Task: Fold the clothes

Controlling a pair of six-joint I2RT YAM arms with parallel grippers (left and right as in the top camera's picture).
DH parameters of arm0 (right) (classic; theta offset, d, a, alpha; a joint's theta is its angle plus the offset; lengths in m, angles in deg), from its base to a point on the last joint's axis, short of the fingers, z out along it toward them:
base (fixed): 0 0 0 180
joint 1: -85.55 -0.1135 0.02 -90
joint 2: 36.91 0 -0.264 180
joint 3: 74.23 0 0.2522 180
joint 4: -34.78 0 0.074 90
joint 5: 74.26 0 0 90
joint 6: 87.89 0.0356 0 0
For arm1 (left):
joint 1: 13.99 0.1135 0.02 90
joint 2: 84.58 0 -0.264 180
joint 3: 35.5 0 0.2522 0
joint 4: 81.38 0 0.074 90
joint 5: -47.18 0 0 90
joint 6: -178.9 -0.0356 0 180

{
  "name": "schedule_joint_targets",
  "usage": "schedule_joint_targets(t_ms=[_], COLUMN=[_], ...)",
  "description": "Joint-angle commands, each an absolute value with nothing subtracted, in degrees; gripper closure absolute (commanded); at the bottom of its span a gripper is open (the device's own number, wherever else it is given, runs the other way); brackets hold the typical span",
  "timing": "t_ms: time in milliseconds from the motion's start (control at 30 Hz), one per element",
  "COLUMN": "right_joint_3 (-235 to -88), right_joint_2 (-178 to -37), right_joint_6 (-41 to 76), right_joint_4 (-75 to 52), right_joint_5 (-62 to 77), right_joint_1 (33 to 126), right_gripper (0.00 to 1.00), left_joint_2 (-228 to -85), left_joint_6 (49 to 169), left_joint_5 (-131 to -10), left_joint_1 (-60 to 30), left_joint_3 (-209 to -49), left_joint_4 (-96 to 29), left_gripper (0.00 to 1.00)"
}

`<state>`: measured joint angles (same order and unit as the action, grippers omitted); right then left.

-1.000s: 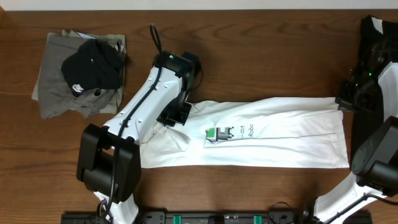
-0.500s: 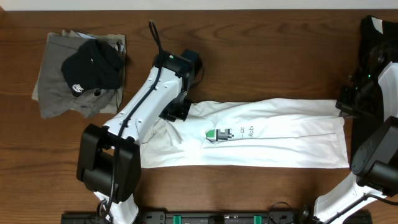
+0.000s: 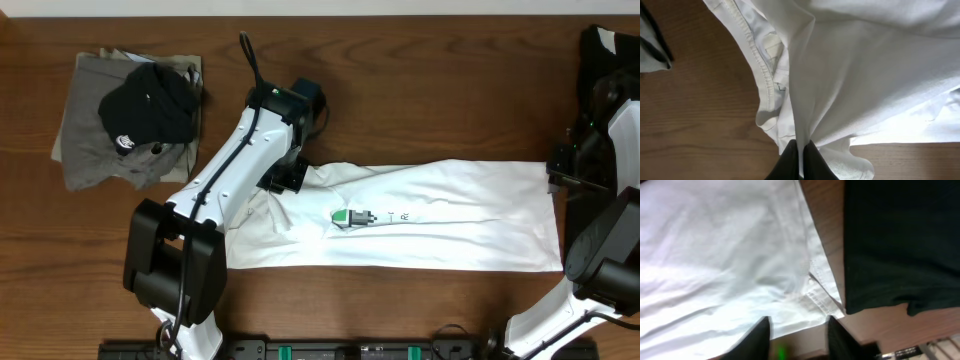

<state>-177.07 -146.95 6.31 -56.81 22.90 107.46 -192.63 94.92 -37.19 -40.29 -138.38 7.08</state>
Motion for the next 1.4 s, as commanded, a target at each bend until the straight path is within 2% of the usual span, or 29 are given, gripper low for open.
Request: schedule_joint_targets(t_ms=[0, 67, 100, 167, 400, 567, 767, 933, 1133, 1233, 1333, 1367], right_joint_3=[-177.22, -177.22, -177.22, -177.18, -177.14, -177.11, -177.11, -177.11, -177.11, -177.11, -177.11, -177.11], right_joint_2=[-146.95, -146.95, -146.95, -146.95, -146.95, -146.95, -146.95, -146.95, -146.95, -146.95, -146.95, -146.95], right_joint_6=[6.8, 7.25, 8.04, 8.06, 2.66, 1.77, 1.59, 1.64, 1.88, 1.86, 1.86, 1.88], right_joint_4=[-56.83, -56.54, -56.04, -54.73, -48.72, -47.52, -46.95, -46.49, -45.79, -45.88, -46.01, -45.99], right_joint_5=[24.8, 24.76, 24.47, 23.47, 8.01, 4.52, 1.96, 1.94, 1.94, 1.94, 1.96, 1.96], right_joint_1=[107.68, 107.72, 107.74, 107.9, 109.23, 109.27, 109.14, 109.14, 109.14, 109.14, 109.14, 109.14], right_gripper=[0.59, 0.54, 0.5, 0.46, 0.44, 0.44, 0.44, 0.46, 0.48, 0.48, 0.49, 0.49], left_joint_2=[-192.8, -192.8, -192.8, -192.8, -192.8, -192.83, -193.94, -196.85, -201.09, -203.91, -204.85, -204.83], left_joint_6=[95.38, 95.38, 95.4, 95.4, 95.44, 96.73, 95.79, 92.03, 88.43, 88.47, 88.4, 88.49], left_joint_5=[-36.08, -36.08, -36.08, -36.08, -36.12, -36.75, -48.18, -58.57, -60.34, -60.36, -59.7, -59.11], left_joint_1=[-39.98, -39.98, -39.98, -39.98, -39.61, -36.6, -28.66, -24.75, -25.43, -25.56, -25.17, -24.9], left_joint_3=[-139.0, -139.0, -139.0, -139.0, -139.0, -138.95, -138.73, -138.73, -138.71, -138.69, -138.69, -138.69], left_joint_4=[7.32, 7.3, 7.23, 7.04, 6.45, 2.53, -6.78, -10.84, -10.67, -10.34, -9.36, -8.96], left_gripper=[0.9, 0.74, 0.6, 0.51, 0.48, 0.39, 0.37, 0.43, 0.44, 0.6, 0.81, 0.93])
